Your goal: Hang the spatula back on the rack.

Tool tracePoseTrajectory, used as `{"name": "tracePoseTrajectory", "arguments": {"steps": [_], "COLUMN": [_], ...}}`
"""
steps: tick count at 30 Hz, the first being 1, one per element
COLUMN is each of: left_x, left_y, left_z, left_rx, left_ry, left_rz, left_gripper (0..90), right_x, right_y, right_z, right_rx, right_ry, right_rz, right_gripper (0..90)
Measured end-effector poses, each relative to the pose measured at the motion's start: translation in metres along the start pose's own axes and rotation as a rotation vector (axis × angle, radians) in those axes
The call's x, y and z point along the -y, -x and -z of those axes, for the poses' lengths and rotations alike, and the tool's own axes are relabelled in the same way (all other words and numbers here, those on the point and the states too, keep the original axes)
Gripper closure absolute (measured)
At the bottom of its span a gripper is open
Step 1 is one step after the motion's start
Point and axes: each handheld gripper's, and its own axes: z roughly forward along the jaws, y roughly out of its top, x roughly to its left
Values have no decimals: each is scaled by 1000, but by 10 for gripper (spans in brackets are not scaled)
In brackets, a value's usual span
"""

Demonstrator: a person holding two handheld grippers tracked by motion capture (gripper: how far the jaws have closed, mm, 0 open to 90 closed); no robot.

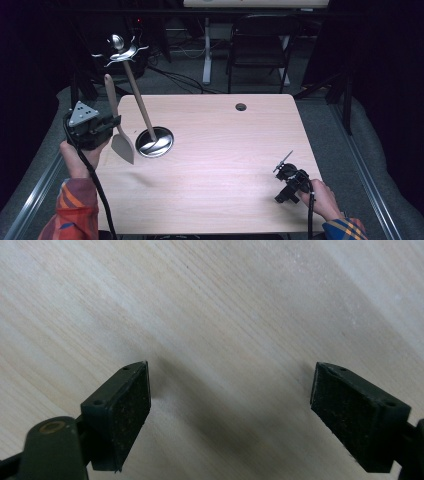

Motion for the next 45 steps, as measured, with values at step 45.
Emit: {"name": "tracePoseTrajectory", "arguments": {"steps": [45], "left_x": [-23], "left_y": [-10], "left_z": [-13], "left_rx": [-85], "left_ry": [-75], "left_rz": [51], "left_gripper": [780], "right_x": [2], "right_y": [-2], "right_z": [3], "right_rx": [7], "right_ry": [-16], "right_rz": [12], "right_gripper": [160]}}
